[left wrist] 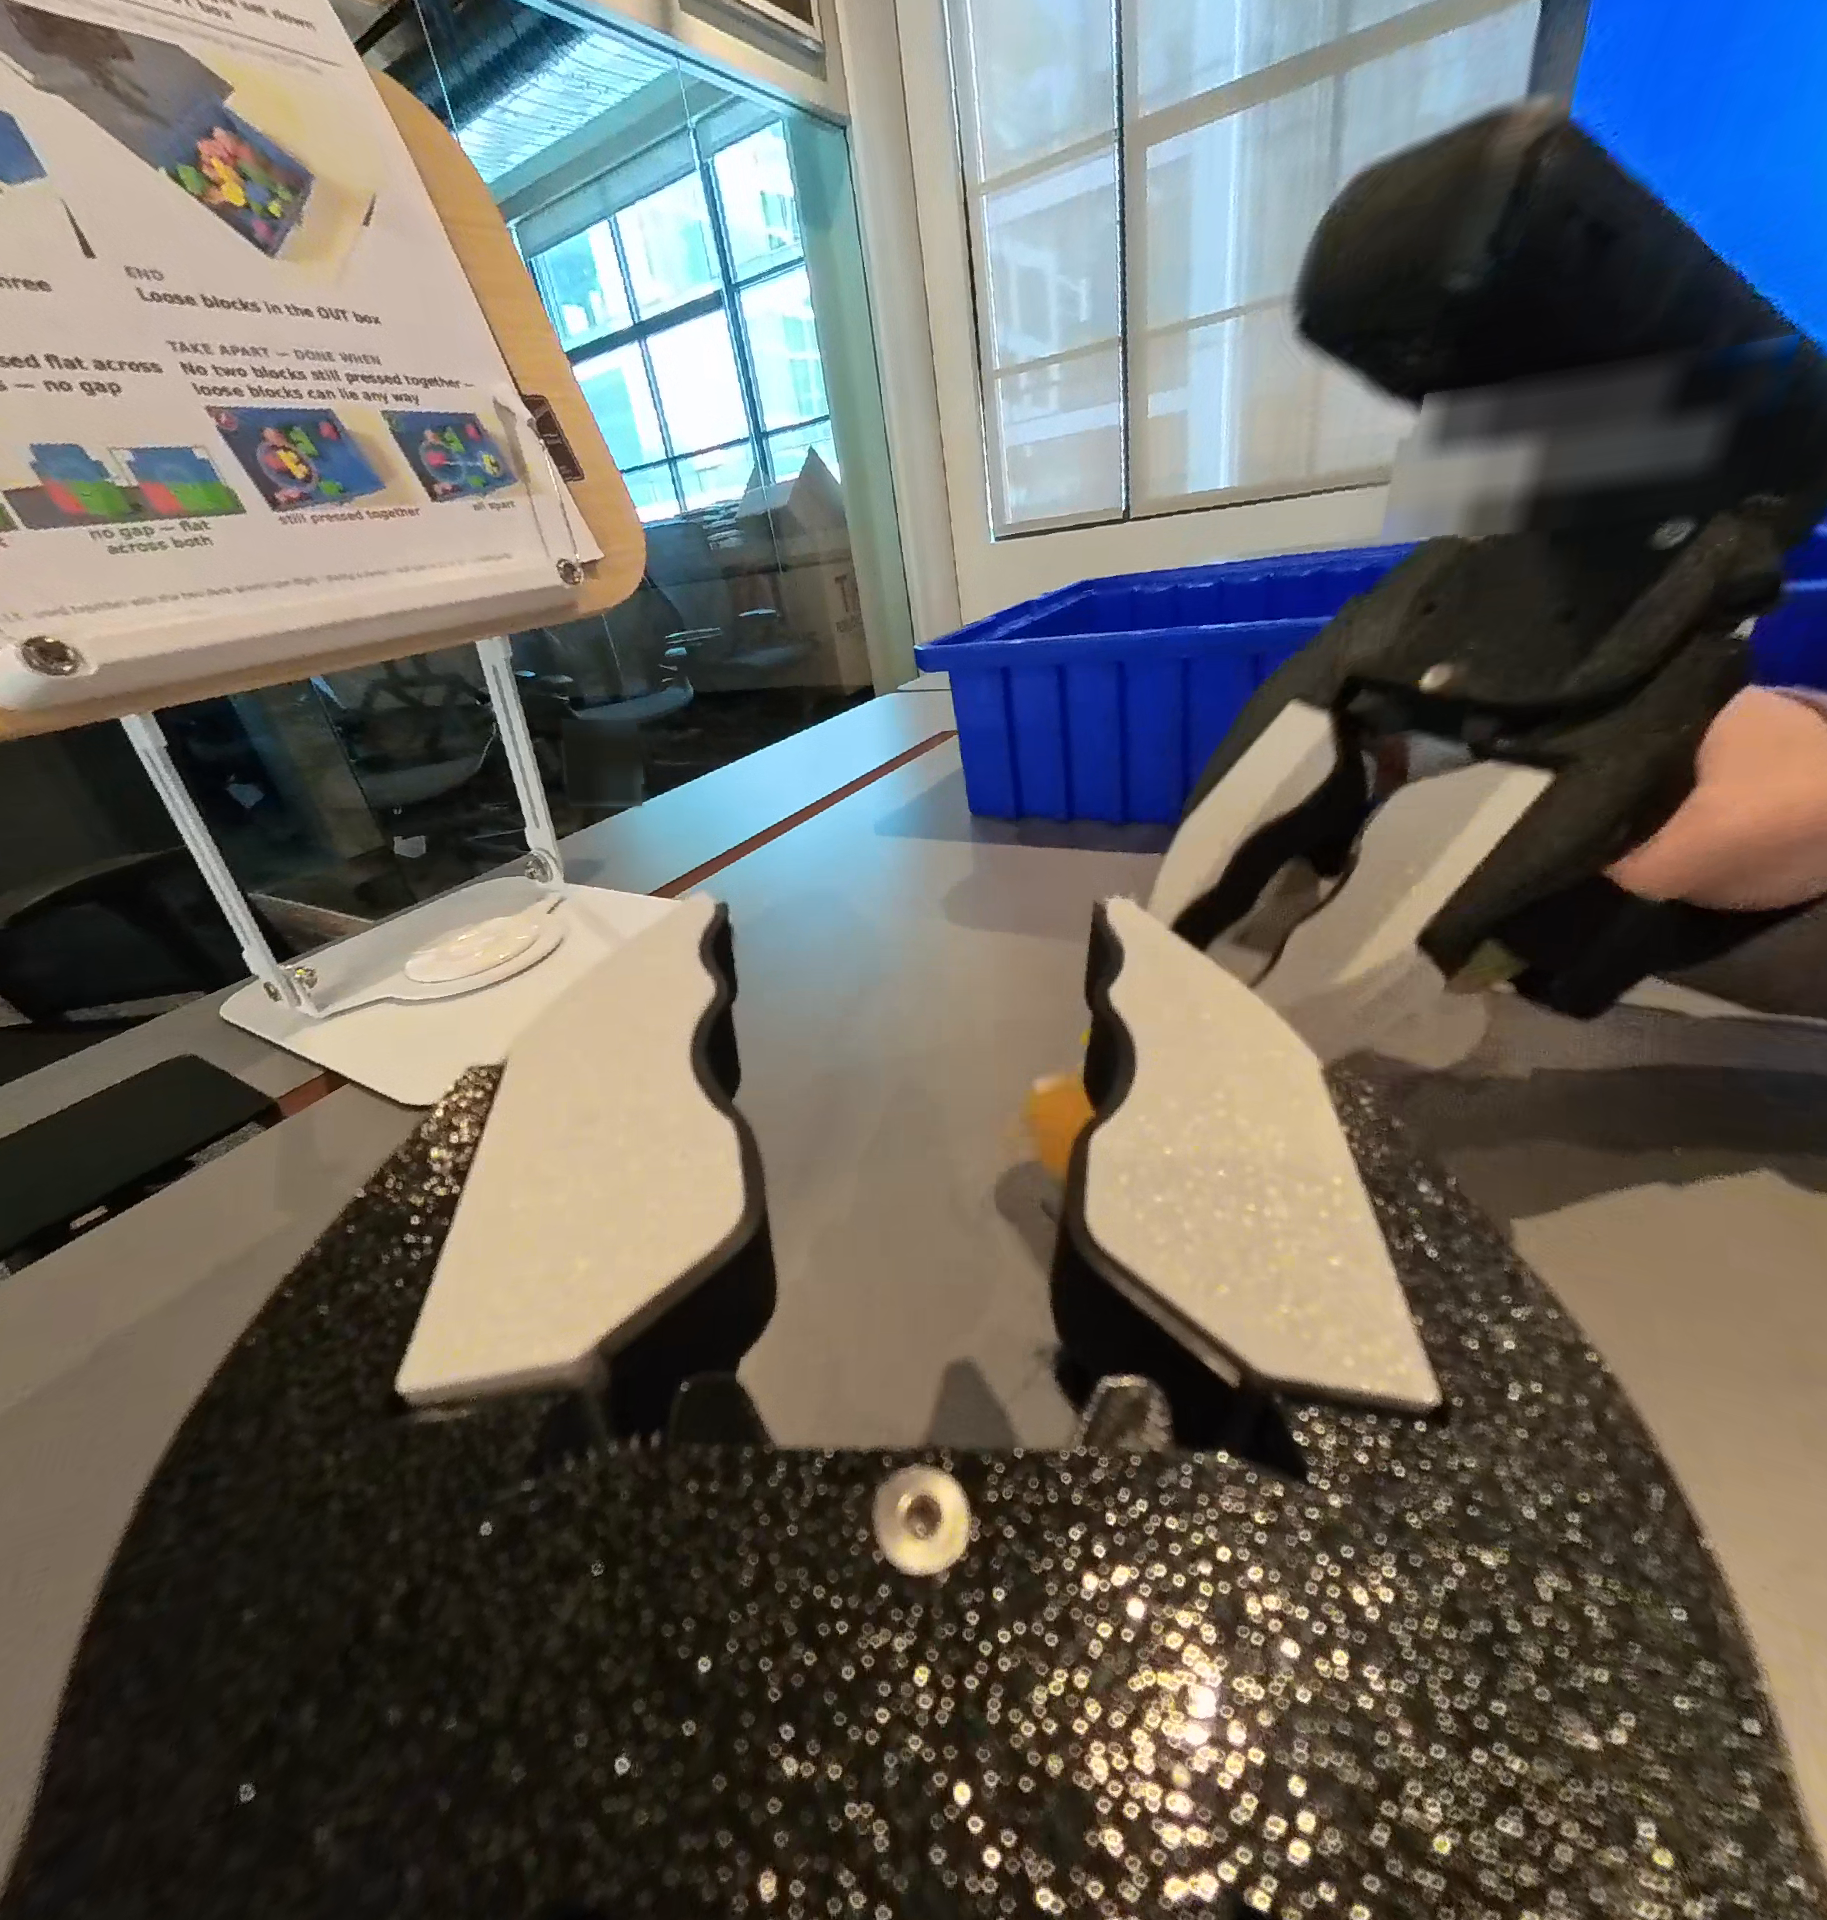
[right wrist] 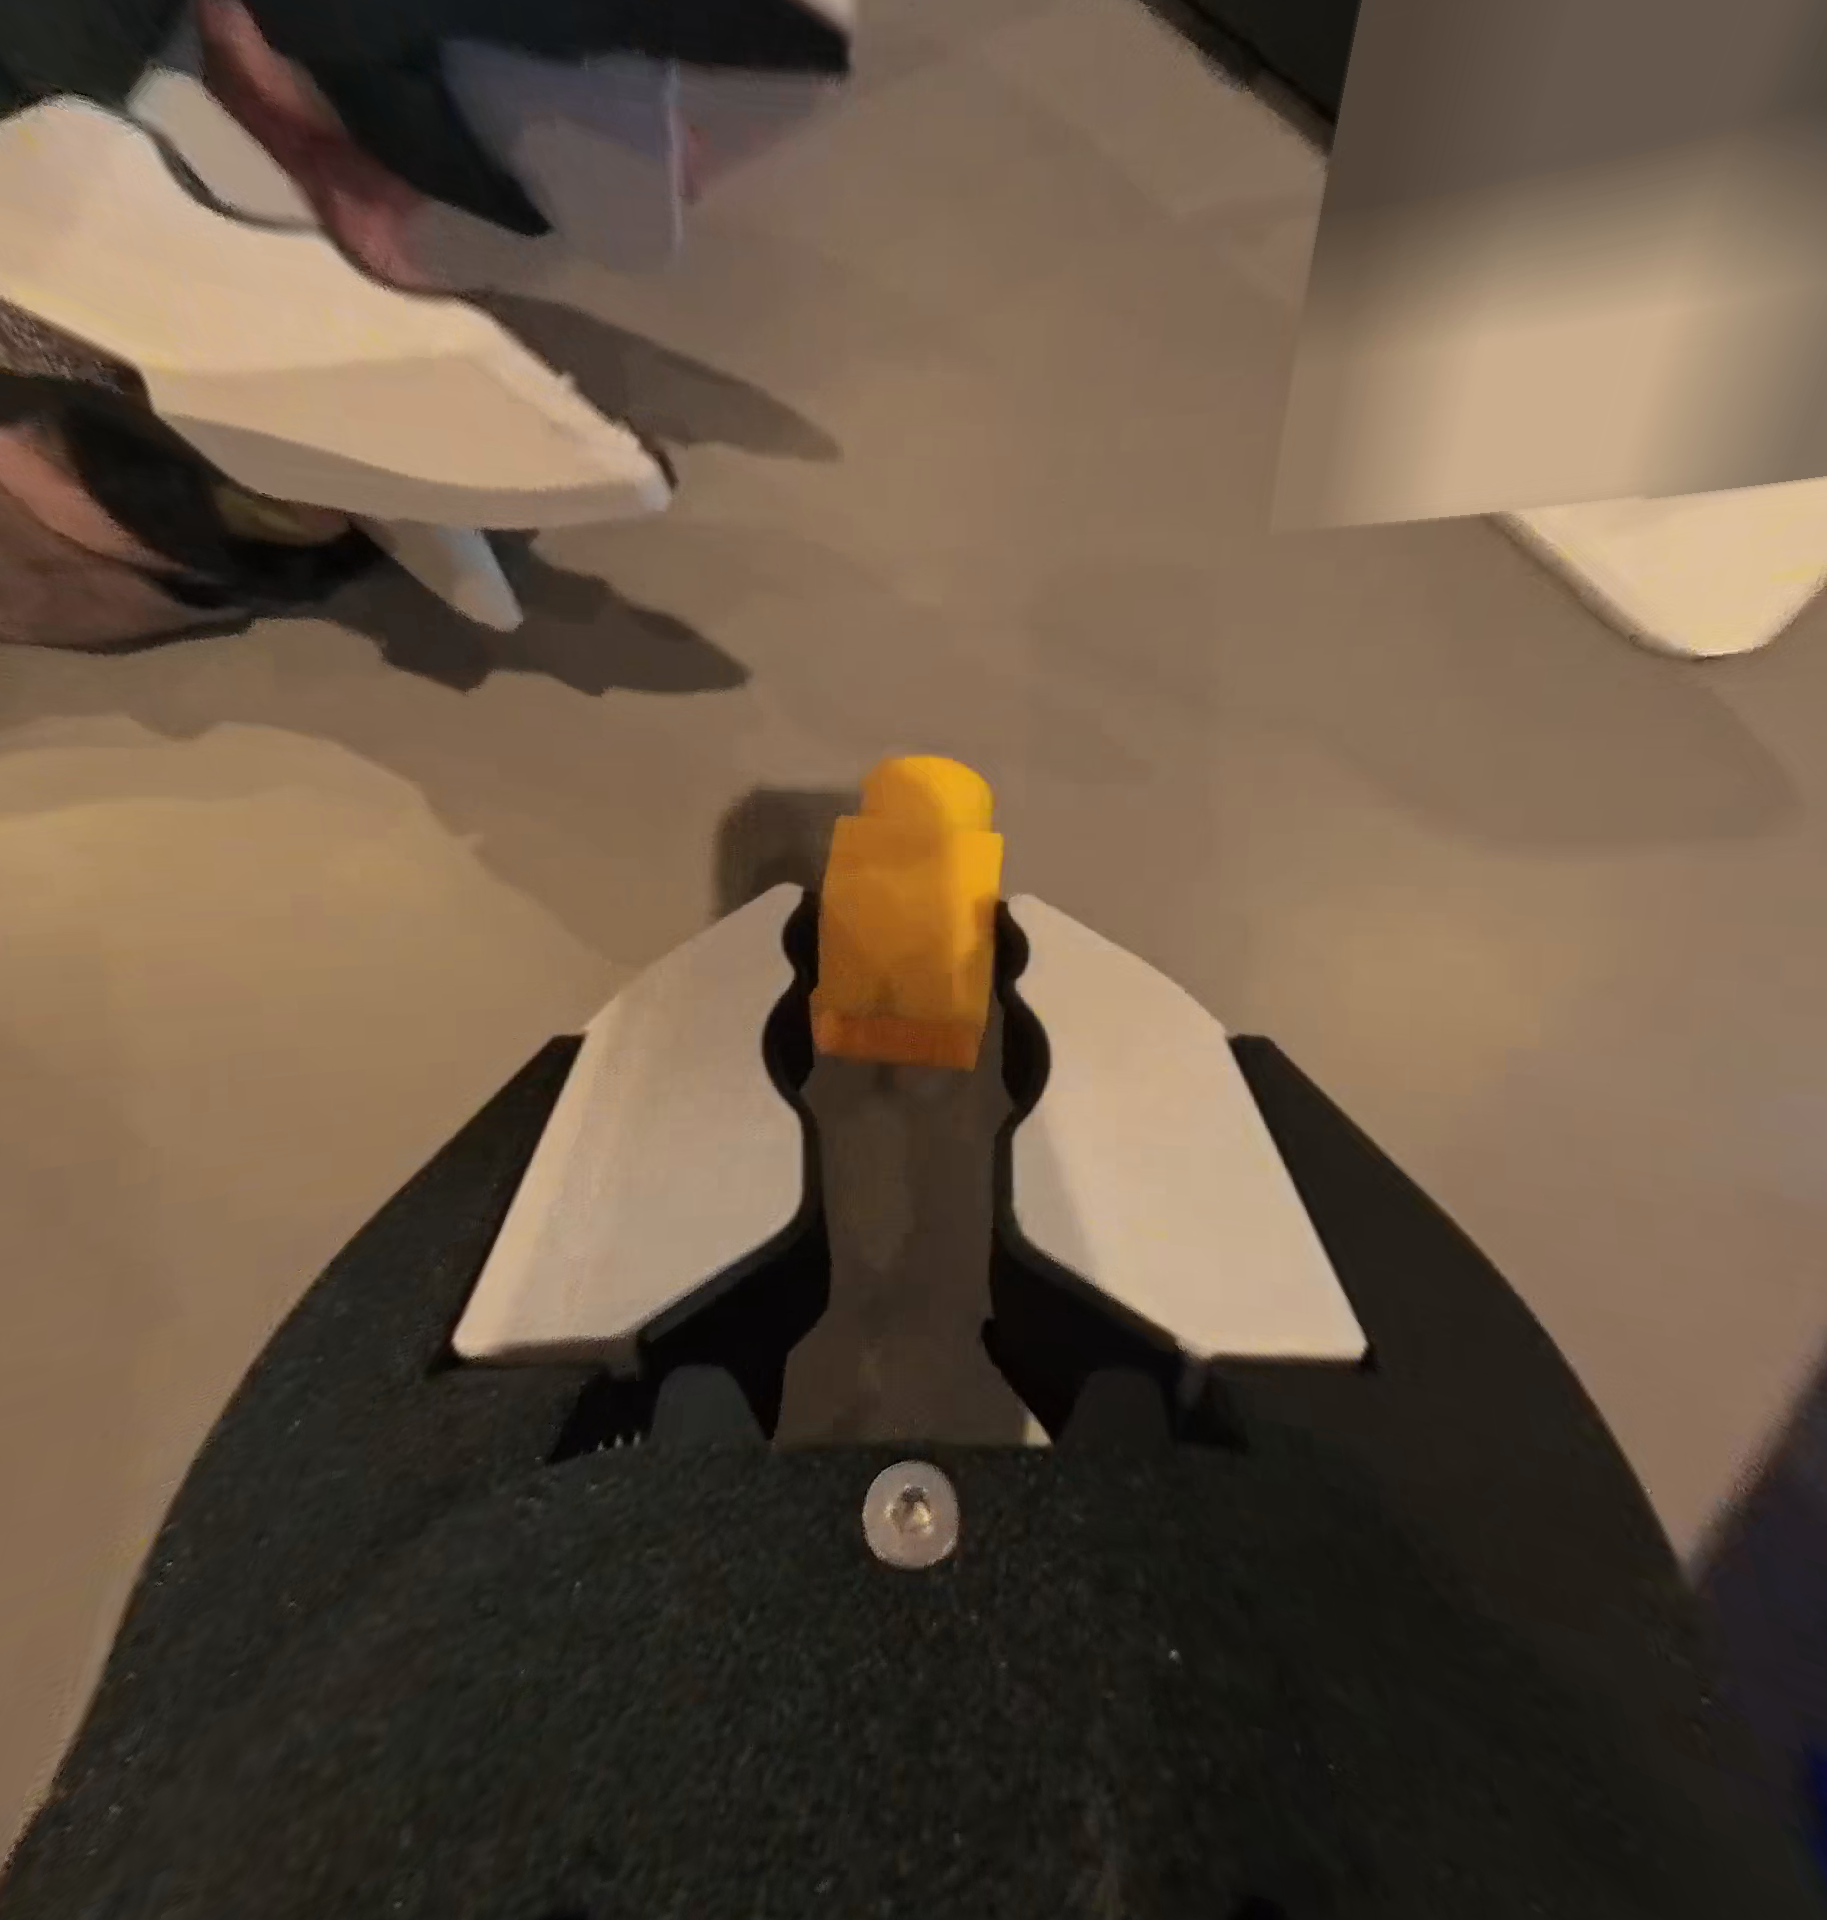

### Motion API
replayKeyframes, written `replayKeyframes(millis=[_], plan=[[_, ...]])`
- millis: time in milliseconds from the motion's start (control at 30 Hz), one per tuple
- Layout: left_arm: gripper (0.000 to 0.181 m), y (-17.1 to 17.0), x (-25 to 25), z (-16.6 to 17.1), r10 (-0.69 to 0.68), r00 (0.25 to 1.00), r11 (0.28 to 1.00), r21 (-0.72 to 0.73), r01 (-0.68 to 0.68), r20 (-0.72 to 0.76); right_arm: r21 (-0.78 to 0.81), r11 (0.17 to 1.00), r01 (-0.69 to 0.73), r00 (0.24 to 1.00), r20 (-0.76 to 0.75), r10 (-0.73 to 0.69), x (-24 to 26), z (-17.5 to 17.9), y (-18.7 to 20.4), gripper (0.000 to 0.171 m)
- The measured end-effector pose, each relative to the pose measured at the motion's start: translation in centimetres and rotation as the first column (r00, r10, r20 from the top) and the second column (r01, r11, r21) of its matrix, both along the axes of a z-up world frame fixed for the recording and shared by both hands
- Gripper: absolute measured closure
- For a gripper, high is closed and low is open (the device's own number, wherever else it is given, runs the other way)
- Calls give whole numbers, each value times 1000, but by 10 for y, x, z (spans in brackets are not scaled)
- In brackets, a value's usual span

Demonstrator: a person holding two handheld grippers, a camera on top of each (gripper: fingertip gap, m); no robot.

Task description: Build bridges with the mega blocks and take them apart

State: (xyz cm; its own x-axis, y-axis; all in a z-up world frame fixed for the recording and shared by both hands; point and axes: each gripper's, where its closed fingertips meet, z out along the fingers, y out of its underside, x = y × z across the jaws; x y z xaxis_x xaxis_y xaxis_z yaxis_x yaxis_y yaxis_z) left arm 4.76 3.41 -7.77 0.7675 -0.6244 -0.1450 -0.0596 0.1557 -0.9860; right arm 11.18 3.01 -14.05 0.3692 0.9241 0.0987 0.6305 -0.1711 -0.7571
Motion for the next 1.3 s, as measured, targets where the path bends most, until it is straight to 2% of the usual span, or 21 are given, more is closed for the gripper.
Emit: replayKeyframes(millis=[67, 133, 200, 300, 367, 500, 600, 667, 800, 933, 1100, 1300], plan=[[117, 0, 0, 0, -2, 1000, 1000, 1, 2, -1, 129, 989, 73, 997, -32, -69, 17, 28, 9, 139], [117, 0, 0, 0, -2, 1000, 1000, 2, 2, 1, 282, 939, 194, 981, -76, -180, 45, 66, 22, 139], [117, 0, 0, 0, -2, 1000, 1000, 2, 2, 3, 426, 837, 344, 938, -116, -327, 87, 103, 35, 139], [117, 0, 0, 0, -3, 1000, 1000, -1, 3, 5, 509, 668, 544, 815, -128, -566, 162, 135, 50, 139], [117, 0, 0, 0, -2, 1000, 1000, -2, 2, 4, 500, 587, 637, 721, -117, -683, 207, 136, 56, 139], [117, -1, 0, 1, -6, 1000, 1000, 4, 6, 4, 437, 527, 729, 587, -4, -810, 263, 109, 63, 139], [117, 0, 0, 1, -5, 1000, 1000, 3, 5, 5, 416, 525, 743, 547, 76, -834, 278, 91, 64, 139], [117, 0, 0, 1, -5, 1000, 1000, 2, 5, 7, 401, 540, 740, 552, 97, -828, 277, 83, 65, 139], [117, 0, -1, 2, -1, 1000, 1000, 0, 1, 19, 411, 561, 719, 594, 55, -803, 257, 89, 67, 109], [117, 1, -4, 3, 4, 999, 1000, -8, -4, 42, 425, 640, 640, 707, -1, -707, 209, 106, 67, 106], [117, 5, -12, 6, 39, 996, 999, -16, -38, 85, 452, 773, 446, 885, -90, -458, 121, 124, 56, 104], [116, 14, -31, 8, 178, 980, 984, 10, -180, 90, 649, 715, 258, 958, -78, -275, 58, 138, 41, 107]])
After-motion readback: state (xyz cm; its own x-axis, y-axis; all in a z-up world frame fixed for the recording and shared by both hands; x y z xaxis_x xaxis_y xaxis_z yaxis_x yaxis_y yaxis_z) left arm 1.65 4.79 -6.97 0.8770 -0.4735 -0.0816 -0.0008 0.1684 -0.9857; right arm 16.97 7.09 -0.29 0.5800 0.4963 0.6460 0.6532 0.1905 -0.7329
